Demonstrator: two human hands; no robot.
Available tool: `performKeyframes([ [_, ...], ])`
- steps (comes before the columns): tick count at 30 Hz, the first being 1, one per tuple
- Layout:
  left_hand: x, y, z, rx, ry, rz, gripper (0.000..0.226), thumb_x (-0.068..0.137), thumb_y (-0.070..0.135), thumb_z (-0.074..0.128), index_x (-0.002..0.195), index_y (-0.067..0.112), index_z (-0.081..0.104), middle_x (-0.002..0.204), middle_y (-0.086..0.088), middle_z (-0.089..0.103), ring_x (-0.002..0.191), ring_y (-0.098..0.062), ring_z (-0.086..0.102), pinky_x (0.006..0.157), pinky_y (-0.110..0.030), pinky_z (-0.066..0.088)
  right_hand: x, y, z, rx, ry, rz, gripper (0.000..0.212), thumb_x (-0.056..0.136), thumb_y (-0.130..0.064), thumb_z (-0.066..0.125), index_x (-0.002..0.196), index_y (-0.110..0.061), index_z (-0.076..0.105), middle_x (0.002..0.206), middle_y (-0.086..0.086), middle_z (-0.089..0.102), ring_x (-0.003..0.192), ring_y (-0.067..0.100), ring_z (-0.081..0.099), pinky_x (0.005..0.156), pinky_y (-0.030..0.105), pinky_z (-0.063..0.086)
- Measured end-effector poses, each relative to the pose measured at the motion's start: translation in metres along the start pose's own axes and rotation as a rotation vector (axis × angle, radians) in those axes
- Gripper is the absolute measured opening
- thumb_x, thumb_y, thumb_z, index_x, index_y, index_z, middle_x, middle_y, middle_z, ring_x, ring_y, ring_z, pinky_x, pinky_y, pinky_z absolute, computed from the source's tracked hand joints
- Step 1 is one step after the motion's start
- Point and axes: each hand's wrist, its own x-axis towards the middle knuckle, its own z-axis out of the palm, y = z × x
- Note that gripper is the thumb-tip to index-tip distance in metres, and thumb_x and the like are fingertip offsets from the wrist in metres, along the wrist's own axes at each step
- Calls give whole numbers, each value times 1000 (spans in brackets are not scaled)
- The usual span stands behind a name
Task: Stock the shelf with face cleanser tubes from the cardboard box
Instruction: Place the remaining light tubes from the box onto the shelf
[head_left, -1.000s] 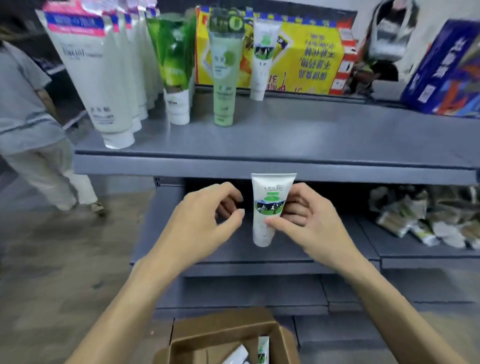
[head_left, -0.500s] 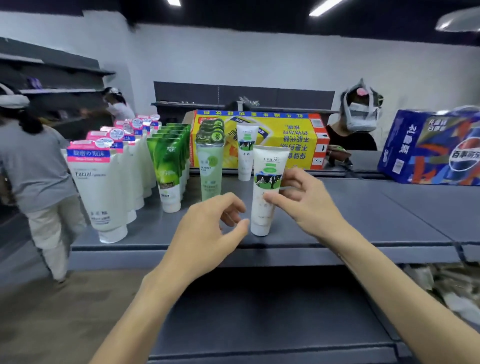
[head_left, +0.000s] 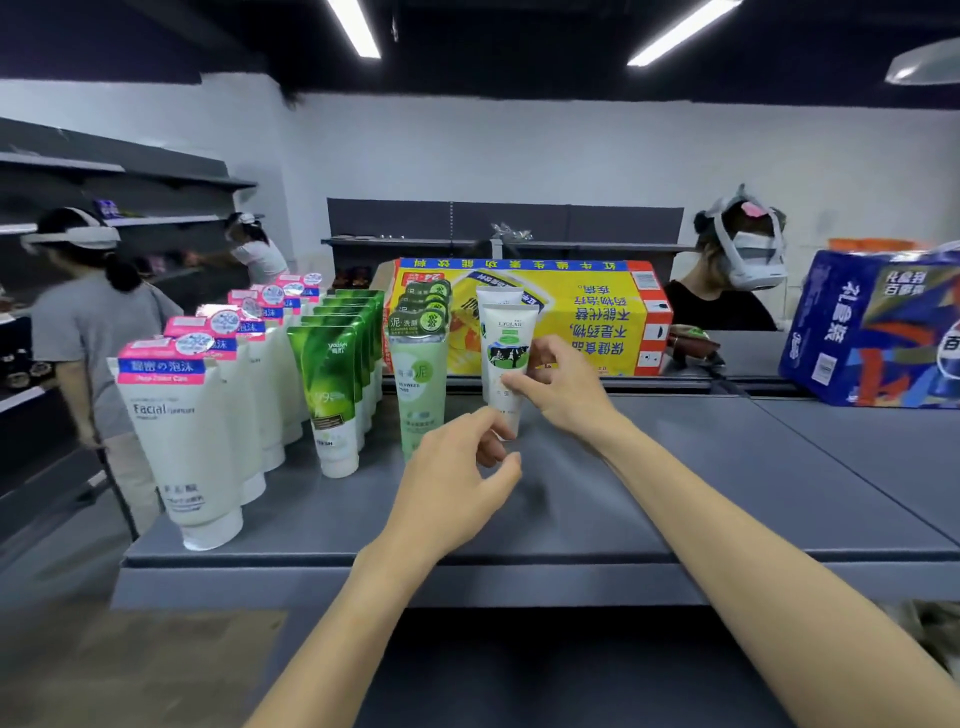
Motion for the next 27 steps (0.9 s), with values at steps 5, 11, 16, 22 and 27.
performKeyframes([
  [5, -5, -10, 5, -64, -6, -55, 11, 85, 20, 68, 91, 27, 64, 73, 12, 65, 68, -3, 59, 66, -19, 49, 18, 5, 5, -49, 8, 15, 31, 83, -15, 78, 104, -18, 56, 97, -3, 68, 94, 24, 71, 88, 48, 57],
  [11, -8, -13, 3, -110, 43, -60, 11, 84, 18, 68, 85, 29, 64, 76, 12, 66, 70, -2, 59, 62, -9, 42, 34, 8, 8, -94, 24, 38, 37, 84, -19, 78, 114, -10, 59, 107, 5, 69, 96, 24, 70, 90, 45, 56],
  [16, -11, -15, 5, -80, 17, -47, 12, 85, 23, 67, 87, 33, 62, 79, 14, 65, 67, -1, 57, 62, -12, 44, 40, 13, 12, -101, 31, 46, 38, 84, -20, 78, 115, -10, 59, 107, 4, 68, 96, 25, 69, 90, 47, 55],
  [22, -11, -16, 6, -82, 21, -44, 11, 85, 25, 67, 87, 34, 62, 81, 14, 65, 70, -1, 58, 63, -12, 43, 41, 15, 12, -94, 20, 39, 36, 85, -19, 77, 114, -11, 58, 106, 1, 67, 96, 23, 69, 90, 45, 56],
  [27, -11, -17, 6, -74, 17, -45, 11, 85, 27, 67, 87, 36, 61, 81, 15, 65, 70, -2, 58, 62, -11, 43, 43, 15, 13, -89, 26, 35, 34, 85, -20, 76, 112, -16, 56, 106, -1, 66, 96, 20, 69, 89, 42, 57],
])
